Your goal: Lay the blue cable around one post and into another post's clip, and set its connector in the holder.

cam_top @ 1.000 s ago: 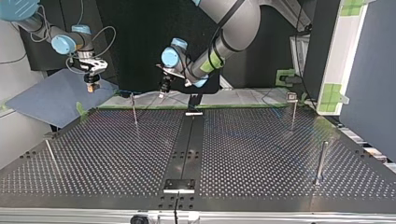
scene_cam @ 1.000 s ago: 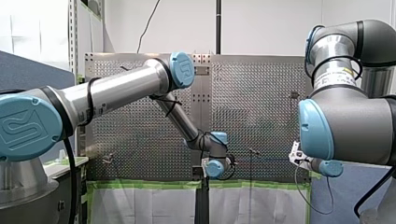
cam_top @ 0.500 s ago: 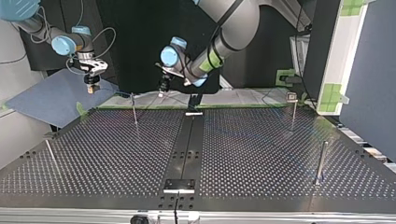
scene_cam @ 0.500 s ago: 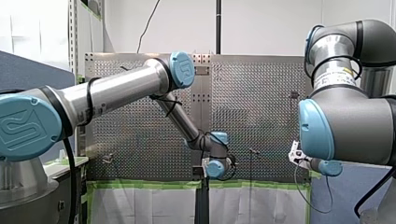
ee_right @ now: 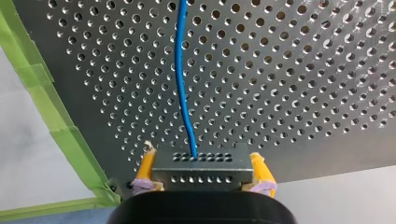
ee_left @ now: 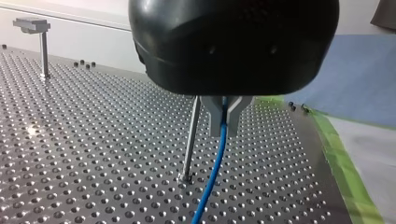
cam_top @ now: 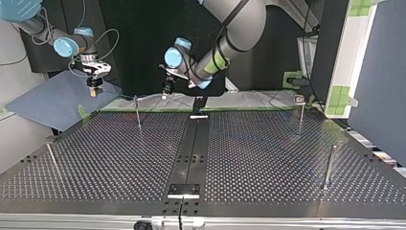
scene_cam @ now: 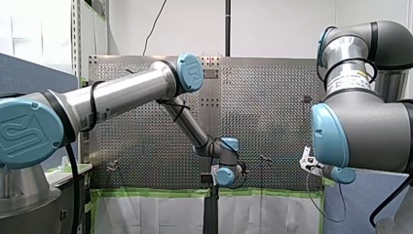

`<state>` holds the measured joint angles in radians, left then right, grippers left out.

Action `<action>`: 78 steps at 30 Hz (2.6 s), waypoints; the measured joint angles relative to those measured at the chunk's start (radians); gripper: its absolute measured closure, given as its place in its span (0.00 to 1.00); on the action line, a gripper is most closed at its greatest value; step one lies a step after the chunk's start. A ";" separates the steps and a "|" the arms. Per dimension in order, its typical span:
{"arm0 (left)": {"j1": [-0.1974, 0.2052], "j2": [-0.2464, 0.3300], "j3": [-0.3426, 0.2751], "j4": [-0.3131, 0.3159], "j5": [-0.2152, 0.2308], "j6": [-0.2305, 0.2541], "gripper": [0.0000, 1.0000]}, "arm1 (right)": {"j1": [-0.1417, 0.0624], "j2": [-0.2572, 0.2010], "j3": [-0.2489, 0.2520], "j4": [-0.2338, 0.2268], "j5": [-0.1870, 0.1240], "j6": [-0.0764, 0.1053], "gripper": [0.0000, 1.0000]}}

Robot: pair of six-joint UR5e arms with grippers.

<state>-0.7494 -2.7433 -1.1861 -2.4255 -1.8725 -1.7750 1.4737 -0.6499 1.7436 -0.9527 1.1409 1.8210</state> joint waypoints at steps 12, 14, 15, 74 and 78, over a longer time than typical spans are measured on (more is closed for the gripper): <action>0.012 0.000 0.009 -0.001 0.005 -0.001 1.00 | 0.000 0.000 -0.001 -0.002 0.001 0.000 1.00; 0.013 0.000 0.009 -0.001 0.006 -0.001 1.00 | 0.001 0.000 -0.001 -0.002 0.001 0.000 1.00; 0.014 0.000 0.010 -0.001 0.007 -0.001 1.00 | 0.001 0.000 -0.001 -0.002 0.000 0.000 1.00; 0.034 -0.009 0.076 -0.039 0.028 -0.001 1.00 | 0.003 0.000 -0.053 0.017 0.001 0.018 1.00; 0.033 -0.030 0.100 -0.064 0.031 0.000 1.00 | 0.003 0.000 -0.054 0.017 0.001 0.018 1.00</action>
<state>-0.7162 -2.7728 -1.0856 -2.4890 -1.8418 -1.7755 1.4772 -0.6498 1.6900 -0.9359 1.1414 1.8393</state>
